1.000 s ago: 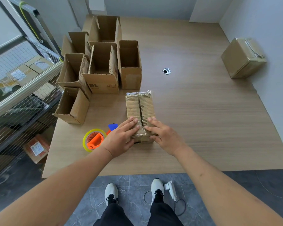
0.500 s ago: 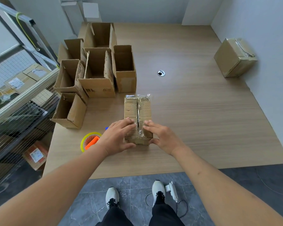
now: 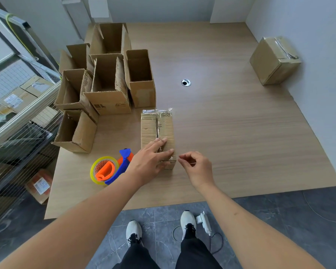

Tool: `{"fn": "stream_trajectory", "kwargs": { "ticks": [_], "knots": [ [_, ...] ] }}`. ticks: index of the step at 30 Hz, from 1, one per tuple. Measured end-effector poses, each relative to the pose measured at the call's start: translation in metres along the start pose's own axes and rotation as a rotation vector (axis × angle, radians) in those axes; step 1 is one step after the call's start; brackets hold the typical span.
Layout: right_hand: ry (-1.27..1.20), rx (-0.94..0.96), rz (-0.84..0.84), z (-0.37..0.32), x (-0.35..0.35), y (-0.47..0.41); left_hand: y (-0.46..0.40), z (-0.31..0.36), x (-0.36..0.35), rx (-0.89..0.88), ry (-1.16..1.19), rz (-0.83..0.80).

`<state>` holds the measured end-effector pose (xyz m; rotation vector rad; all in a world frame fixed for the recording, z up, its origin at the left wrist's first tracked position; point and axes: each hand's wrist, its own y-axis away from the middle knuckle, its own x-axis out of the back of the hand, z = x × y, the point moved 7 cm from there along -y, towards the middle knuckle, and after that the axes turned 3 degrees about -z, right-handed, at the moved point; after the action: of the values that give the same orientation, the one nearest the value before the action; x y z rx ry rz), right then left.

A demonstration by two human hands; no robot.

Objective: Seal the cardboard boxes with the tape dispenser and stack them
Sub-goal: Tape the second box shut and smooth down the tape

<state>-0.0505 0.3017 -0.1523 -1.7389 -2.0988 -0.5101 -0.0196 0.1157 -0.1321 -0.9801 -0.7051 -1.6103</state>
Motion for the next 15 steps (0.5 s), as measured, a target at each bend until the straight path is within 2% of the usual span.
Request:
{"fn": "stream_trajectory", "kwargs": {
  "ticks": [3, 6, 10, 13, 15],
  "knots": [
    [0.104, 0.1, 0.054, -0.008, -0.004, 0.007, -0.002, 0.003, -0.006, 0.023, 0.025, 0.03],
    [0.149, 0.115, 0.087, -0.014, -0.011, 0.011, -0.007, 0.008, -0.009, 0.066, 0.057, 0.055],
    [0.254, -0.018, 0.115, -0.015, -0.02, 0.019, -0.015, 0.011, -0.015, 0.142, 0.098, 0.072],
    [0.204, -0.123, 0.092, -0.011, -0.031, 0.026, -0.017, 0.009, -0.017, 0.148, 0.139, 0.043],
    [0.182, -0.118, 0.075, -0.008, -0.031, 0.026, -0.017, 0.008, -0.016, 0.134, 0.141, -0.001]
  ]
}}
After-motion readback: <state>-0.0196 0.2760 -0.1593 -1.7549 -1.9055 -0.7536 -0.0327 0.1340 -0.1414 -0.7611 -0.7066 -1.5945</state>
